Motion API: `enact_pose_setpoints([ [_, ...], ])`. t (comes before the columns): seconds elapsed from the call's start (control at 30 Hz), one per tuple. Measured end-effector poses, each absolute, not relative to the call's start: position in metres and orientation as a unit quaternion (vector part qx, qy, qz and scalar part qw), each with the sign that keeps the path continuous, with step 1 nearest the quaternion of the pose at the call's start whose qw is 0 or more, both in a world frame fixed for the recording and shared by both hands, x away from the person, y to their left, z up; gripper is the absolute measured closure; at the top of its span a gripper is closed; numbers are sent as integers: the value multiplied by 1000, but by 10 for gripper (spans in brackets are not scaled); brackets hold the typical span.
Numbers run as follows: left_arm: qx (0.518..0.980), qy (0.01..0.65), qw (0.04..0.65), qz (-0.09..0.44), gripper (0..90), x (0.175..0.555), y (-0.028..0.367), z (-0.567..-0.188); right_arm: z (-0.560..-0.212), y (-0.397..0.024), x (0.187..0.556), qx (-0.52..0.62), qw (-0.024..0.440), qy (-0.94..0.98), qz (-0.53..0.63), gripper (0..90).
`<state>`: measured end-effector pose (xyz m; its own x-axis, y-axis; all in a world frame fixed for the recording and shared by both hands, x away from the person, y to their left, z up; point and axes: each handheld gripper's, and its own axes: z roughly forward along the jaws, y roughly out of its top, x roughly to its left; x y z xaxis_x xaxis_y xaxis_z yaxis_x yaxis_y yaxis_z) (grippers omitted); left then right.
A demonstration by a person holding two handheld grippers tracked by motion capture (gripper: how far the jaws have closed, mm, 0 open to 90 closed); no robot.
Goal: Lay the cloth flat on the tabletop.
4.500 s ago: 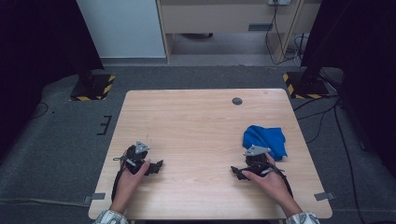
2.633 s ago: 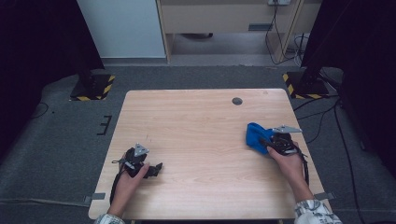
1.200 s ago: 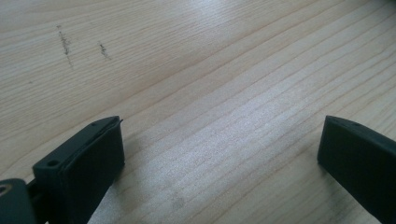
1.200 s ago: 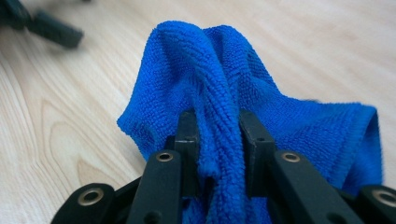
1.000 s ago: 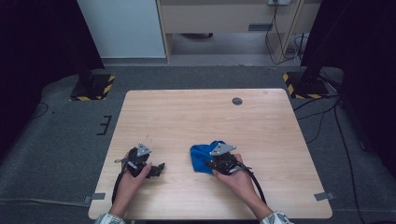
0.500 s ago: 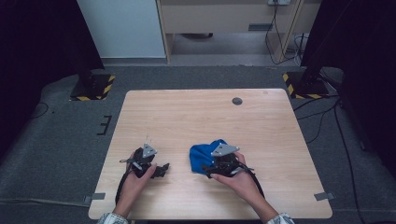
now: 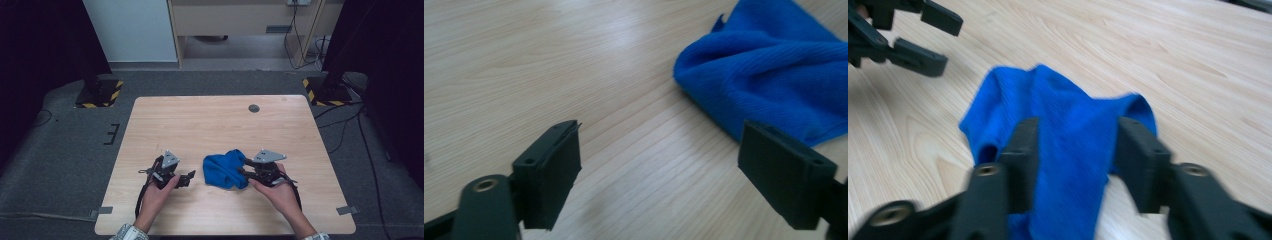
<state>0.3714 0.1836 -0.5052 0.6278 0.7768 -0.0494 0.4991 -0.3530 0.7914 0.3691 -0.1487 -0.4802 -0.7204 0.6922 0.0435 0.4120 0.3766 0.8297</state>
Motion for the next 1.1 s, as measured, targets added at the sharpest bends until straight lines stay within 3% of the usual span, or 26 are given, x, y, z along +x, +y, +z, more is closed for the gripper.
enact_pose_setpoints([
  [0.2,817,373,413,155,228,369,164,-502,-486,-163,363,349,157,816,433,756],
  [0.37,824,354,418,145,228,363,147,-500,-490,-171,356,351,153,821,423,790],
  [0.53,826,346,425,133,211,356,132,-500,-497,-179,348,346,147,830,411,765],
  [0.83,834,324,424,139,195,349,107,-499,-507,-176,342,338,124,845,396,634],
  [0.97,830,324,432,140,196,351,104,-498,-510,-171,340,332,134,852,381,587],
  [1.03,830,323,433,139,198,353,103,-498,-513,-169,343,334,143,852,377,577],
  [1.1,830,323,434,138,206,354,103,-498,-515,-167,347,336,143,852,375,646],
])
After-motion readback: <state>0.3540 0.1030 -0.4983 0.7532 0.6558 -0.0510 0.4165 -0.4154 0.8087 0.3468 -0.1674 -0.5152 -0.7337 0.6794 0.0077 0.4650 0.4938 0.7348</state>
